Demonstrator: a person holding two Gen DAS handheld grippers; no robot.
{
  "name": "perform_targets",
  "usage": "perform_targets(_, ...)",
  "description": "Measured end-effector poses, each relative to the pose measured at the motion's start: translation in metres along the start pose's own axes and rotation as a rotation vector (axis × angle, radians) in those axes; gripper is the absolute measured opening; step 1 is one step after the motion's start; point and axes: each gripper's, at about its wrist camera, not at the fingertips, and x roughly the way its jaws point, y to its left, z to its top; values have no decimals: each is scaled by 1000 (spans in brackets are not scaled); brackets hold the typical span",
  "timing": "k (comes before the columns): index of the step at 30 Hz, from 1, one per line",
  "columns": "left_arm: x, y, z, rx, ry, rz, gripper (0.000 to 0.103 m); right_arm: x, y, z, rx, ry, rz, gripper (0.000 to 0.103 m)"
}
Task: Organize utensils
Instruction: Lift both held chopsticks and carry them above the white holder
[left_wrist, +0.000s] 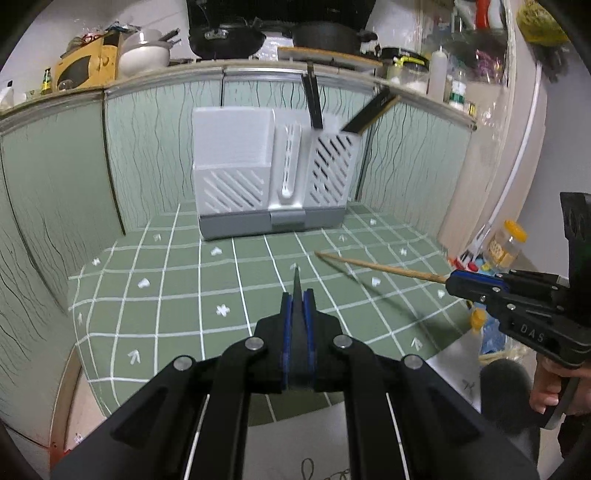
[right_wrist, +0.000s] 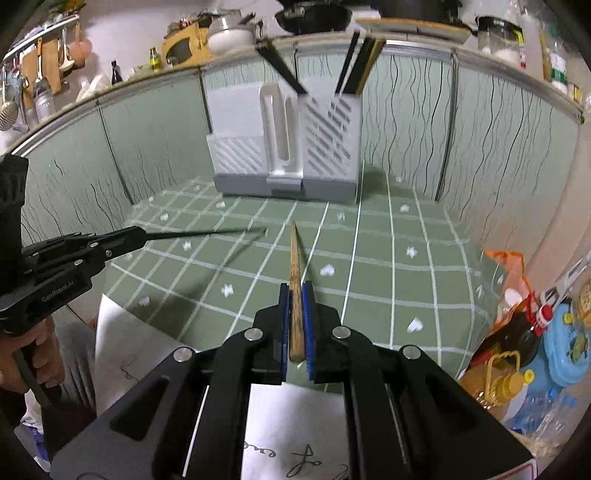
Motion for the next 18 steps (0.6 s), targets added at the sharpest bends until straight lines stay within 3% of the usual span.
perform_targets(18, -44, 13, 39, -9, -98, -14, 6, -50, 4, 56, -32, -132, 22, 7)
